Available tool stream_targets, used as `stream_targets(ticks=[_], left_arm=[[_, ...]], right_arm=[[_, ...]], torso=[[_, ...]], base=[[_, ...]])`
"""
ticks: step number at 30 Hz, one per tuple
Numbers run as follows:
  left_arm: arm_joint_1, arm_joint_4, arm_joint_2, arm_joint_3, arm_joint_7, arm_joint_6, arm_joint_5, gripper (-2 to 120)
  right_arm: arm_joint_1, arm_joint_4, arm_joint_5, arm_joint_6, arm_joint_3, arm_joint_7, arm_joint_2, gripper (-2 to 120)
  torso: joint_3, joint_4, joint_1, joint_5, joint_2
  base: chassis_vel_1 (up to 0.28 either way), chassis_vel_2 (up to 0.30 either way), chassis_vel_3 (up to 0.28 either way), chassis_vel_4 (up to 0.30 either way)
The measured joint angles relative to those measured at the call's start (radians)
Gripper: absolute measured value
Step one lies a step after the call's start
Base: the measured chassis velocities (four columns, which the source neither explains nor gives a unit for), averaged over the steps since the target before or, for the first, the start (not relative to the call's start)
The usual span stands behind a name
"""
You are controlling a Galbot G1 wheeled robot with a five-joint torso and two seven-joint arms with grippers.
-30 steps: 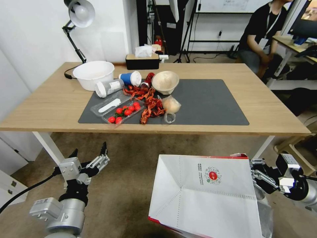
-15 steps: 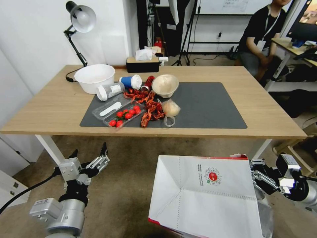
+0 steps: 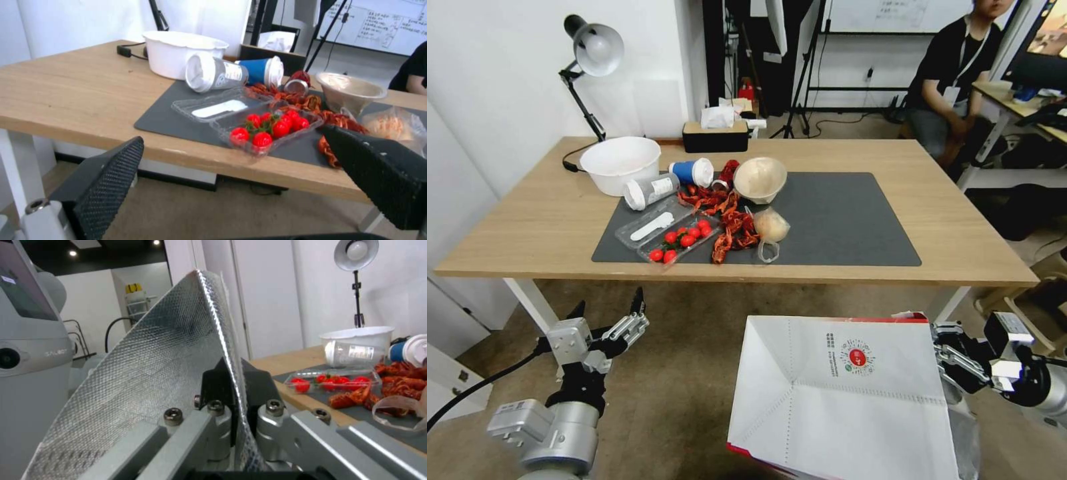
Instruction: Pick up the food delivery bag from the floor and place it on the table.
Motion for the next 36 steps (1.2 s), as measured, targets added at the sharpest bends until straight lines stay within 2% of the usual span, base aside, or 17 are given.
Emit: stream_targets(ticks=[6, 15, 28, 36], left_arm=[[-0.002, 0.0, -0.001, 0.001, 0.002, 0.001, 0.0, 100], [-0.002, 0.0, -0.001, 0.0, 0.002, 0.001, 0.0, 100], [-0.004, 0.0, 0.0, -0.002, 0.002, -0.002, 0.001, 100], [-0.001, 0.0, 0.0, -0.003, 0.018, -0.04, 0.004, 100]], right_arm=[[0.001, -0.002, 0.001, 0.0, 0.0, 0.001, 0.0, 0], [0.001, -0.002, 0.001, 0.001, 0.0, 0.001, 0.0, 0], [0.003, -0.004, 0.002, 0.001, -0.001, 0.001, -0.001, 0], [0.0, -0.004, 0.003, 0.002, -0.001, 0.002, 0.0, 0]], torso=[[0.018, 0.0, 0.014, 0.0, 0.033], [0.023, 0.0, 0.018, 0.0, 0.04], [0.042, 0.0, 0.033, 0.0, 0.075], [0.058, 0.0, 0.045, 0.0, 0.103]], base=[[0.0, 0.0, 0.0, 0.0], [0.0, 0.0, 0.0, 0.0], [0.0, 0.0, 0.0, 0.0], [0.0, 0.0, 0.0, 0.0]])
